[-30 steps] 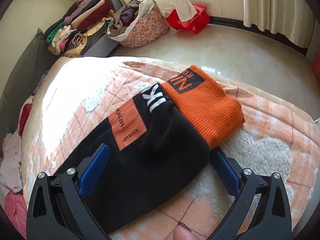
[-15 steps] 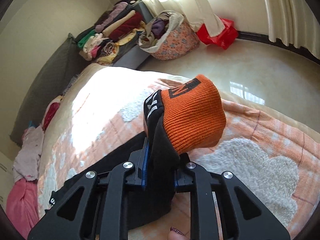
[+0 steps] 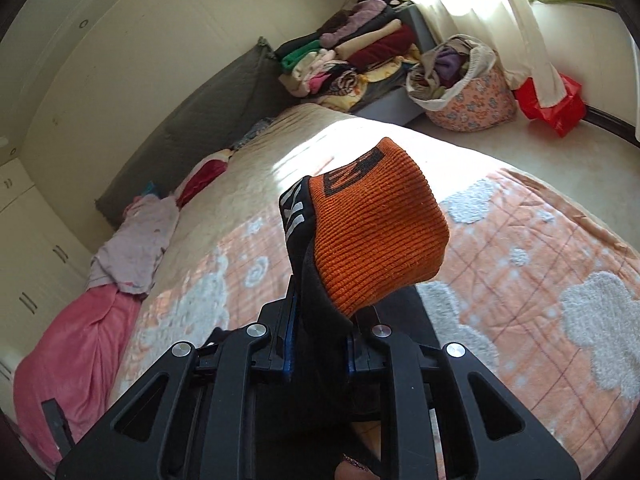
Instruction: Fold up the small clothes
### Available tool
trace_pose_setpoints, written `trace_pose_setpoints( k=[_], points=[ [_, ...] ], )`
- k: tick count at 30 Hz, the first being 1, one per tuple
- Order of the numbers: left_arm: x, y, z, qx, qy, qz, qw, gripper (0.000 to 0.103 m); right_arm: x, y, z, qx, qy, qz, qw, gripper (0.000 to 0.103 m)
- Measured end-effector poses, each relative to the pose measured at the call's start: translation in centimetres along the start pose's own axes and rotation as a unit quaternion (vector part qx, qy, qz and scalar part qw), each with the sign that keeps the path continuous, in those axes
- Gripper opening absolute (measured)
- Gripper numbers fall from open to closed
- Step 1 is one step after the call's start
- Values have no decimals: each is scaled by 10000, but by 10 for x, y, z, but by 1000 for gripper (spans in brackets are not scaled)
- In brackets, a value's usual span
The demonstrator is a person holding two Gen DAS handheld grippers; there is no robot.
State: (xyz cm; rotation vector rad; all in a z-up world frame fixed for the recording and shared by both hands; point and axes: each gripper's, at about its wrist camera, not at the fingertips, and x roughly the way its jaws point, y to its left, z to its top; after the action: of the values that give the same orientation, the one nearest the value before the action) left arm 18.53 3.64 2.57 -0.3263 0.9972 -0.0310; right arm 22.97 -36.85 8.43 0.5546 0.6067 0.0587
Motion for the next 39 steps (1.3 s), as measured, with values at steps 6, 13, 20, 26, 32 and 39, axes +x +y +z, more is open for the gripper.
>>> trace_pose_setpoints(
  k=[6, 13, 20, 26, 32, 39],
  points=[
    [-11, 12, 4, -142, -61, -161, 9997, 95, 12, 57, -19, -512, 271, 393, 9975, 17],
    [-20, 36, 4, -377, -74, -423, 9984, 95, 43, 121, -64, -1117, 728, 692, 9887, 17],
    [-26, 64, 0, -674, -75, -611, 9958, 95, 77, 163, -114, -1534, 1149, 726, 9788, 19],
    [-24, 85, -4, -935, -48, -769, 9926, 95, 94, 189, -155, -1891, 1485, 778, 9675, 33],
    [-22, 100, -6, -1160, -43, -988, 9883, 95, 80, 205, -177, -2261, 1684, 1215, 9517, 50],
    [-6, 89, -9, -1156, 203, -1414, 9830, 94, 50, 176, -169, -2044, 1513, 1035, 9616, 58]
  ],
)
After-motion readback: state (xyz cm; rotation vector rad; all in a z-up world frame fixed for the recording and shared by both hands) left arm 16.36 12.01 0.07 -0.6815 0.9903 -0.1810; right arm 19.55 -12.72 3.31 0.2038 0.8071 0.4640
